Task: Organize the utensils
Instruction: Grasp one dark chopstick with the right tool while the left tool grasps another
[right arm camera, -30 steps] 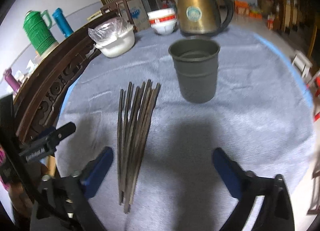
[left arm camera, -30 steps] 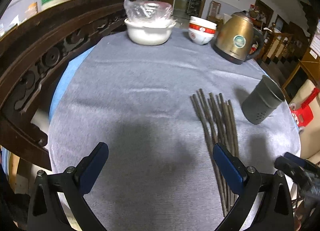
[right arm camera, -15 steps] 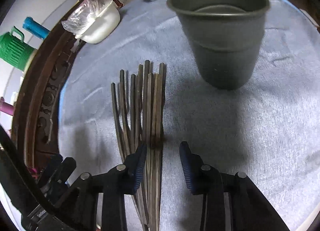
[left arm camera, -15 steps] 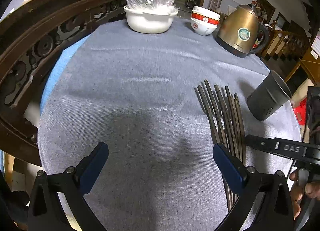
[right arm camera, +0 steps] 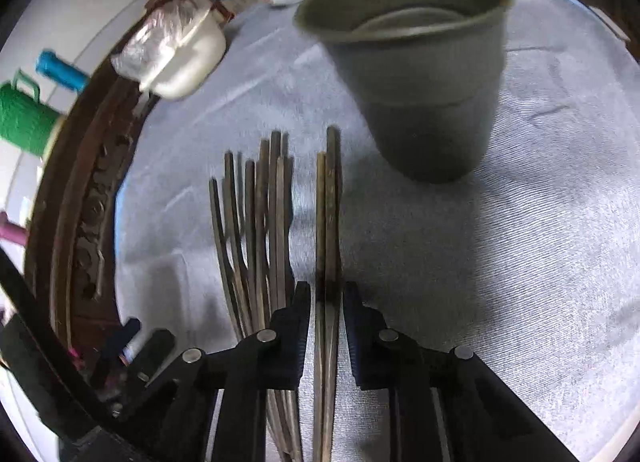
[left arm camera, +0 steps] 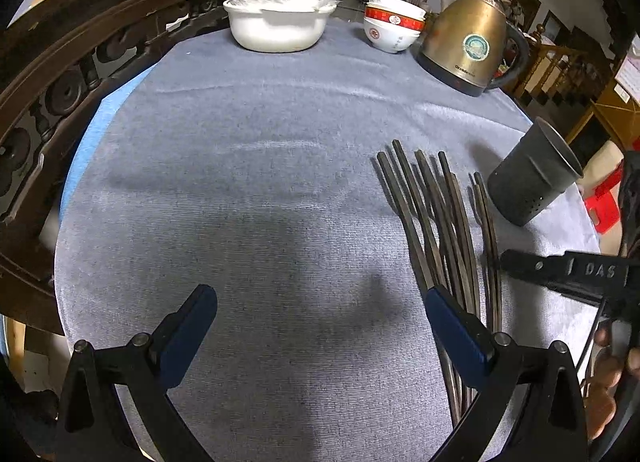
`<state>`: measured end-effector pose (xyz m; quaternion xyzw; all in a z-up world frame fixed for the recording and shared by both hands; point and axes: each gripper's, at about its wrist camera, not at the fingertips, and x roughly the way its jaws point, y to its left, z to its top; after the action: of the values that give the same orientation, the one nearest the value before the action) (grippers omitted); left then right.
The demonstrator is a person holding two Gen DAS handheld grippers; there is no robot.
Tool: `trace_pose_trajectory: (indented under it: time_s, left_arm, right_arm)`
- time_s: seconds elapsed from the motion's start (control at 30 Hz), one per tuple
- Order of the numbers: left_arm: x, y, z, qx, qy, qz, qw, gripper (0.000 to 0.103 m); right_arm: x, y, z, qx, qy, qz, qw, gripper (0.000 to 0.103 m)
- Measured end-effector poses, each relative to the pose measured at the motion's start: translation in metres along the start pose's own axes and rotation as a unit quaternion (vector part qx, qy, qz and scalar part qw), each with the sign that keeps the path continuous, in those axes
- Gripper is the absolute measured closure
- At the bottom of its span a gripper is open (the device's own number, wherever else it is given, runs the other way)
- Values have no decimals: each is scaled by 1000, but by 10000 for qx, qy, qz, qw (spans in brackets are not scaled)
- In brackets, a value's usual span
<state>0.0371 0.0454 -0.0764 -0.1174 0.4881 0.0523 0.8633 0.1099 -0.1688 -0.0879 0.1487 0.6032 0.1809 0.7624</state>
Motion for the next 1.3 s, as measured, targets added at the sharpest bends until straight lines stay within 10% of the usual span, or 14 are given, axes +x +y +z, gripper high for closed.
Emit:
trace_pose_trajectory:
  time_s: [0.7, 1.1, 1.3]
  left_arm:
    - [28, -18, 23, -208, 702, 74, 9973, 0]
    - [57, -45, 41, -313, 1420, 301, 9889, 34]
    - [58, -46, 45, -20, 1488, 713, 9863, 85]
  right_arm:
    - [16, 11, 5, -676, 235, -498, 9962, 85]
    - [16, 2, 3, -865, 206, -344, 9954, 93]
    - [10, -8, 2, -1012, 210, -283, 9942, 93]
